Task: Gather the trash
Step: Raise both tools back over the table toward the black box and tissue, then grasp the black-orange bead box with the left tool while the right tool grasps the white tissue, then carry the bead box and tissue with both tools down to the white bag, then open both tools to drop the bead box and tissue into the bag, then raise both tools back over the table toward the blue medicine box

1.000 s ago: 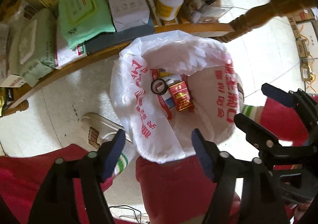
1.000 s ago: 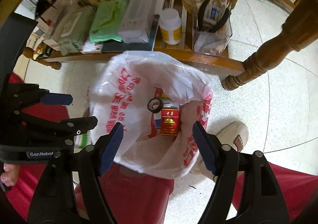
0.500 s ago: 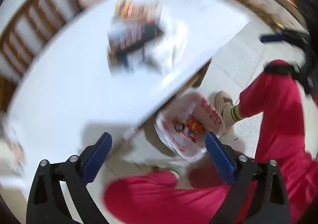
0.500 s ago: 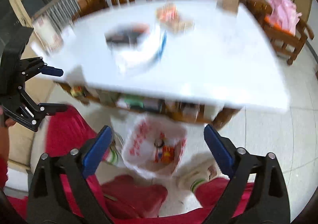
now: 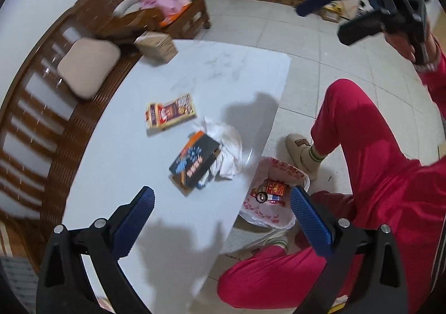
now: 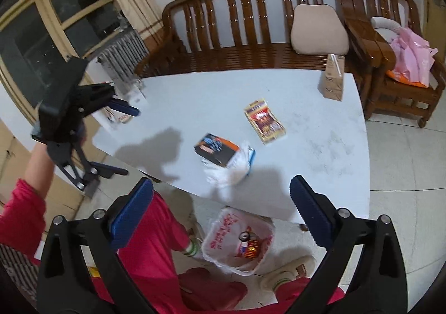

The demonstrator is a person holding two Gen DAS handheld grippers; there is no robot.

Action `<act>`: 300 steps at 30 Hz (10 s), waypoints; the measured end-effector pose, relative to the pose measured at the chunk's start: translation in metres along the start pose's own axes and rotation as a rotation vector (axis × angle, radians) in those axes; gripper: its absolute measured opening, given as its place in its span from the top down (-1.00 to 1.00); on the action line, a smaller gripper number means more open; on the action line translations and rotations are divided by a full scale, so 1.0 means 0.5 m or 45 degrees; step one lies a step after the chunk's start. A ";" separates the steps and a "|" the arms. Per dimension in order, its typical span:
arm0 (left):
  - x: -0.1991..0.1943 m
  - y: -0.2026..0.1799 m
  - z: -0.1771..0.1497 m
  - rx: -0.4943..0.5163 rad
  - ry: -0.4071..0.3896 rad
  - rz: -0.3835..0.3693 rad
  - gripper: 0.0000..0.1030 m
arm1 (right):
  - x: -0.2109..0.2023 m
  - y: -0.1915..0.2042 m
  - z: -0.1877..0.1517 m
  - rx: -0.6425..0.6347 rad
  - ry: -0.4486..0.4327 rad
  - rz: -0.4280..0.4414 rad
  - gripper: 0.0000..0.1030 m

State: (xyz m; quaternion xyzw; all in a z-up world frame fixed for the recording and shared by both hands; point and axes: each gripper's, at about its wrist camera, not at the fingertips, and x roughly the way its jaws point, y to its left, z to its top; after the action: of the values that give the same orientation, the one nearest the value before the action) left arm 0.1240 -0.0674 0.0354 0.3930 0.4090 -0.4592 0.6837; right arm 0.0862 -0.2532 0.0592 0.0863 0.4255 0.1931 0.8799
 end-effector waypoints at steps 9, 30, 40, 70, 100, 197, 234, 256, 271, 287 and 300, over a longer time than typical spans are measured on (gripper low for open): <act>0.051 0.038 0.030 0.125 0.091 -0.120 -0.84 | 0.018 -0.021 0.055 -0.021 0.034 -0.015 -0.87; 0.267 0.119 0.032 0.183 0.258 -0.274 -0.84 | 0.313 -0.026 0.017 -0.172 0.389 -0.023 -0.87; 0.312 0.149 0.026 0.171 0.262 -0.323 -0.84 | 0.426 -0.050 -0.018 -0.169 0.500 0.012 -0.87; 0.385 0.184 0.022 -0.006 0.254 -0.441 -0.08 | 0.501 -0.092 -0.006 -0.116 0.494 0.069 0.03; 0.339 0.263 -0.055 -0.818 0.114 -0.410 -0.01 | 0.427 -0.077 -0.014 -0.061 0.406 -0.031 0.66; 0.566 -0.197 -0.315 -1.097 0.270 -0.292 0.00 | 0.494 0.007 -0.426 -0.141 0.533 -0.297 0.71; 0.901 -0.135 -0.397 -1.421 0.687 -0.557 -0.30 | 0.810 -0.144 -0.560 0.107 0.941 -0.227 0.39; 0.842 -0.144 -0.367 -1.329 0.639 -0.393 -0.52 | 0.761 -0.121 -0.542 0.081 0.851 -0.256 -0.10; 0.463 -0.167 -0.291 -0.886 0.301 -0.048 -0.68 | 0.383 -0.045 -0.399 -0.036 0.386 -0.338 -0.72; 0.054 -0.105 -0.041 -0.192 0.089 -0.051 -0.84 | 0.050 0.020 -0.011 -0.252 0.044 -0.130 -0.83; 0.059 -0.034 0.042 0.044 0.184 -0.095 -0.84 | 0.090 0.006 0.160 -0.425 0.110 -0.214 -0.87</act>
State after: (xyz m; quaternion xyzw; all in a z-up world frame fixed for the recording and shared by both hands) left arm 0.1190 -0.1001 0.0131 0.4212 0.4636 -0.4617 0.6281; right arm 0.1736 -0.2311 0.0777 -0.1051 0.4306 0.1903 0.8759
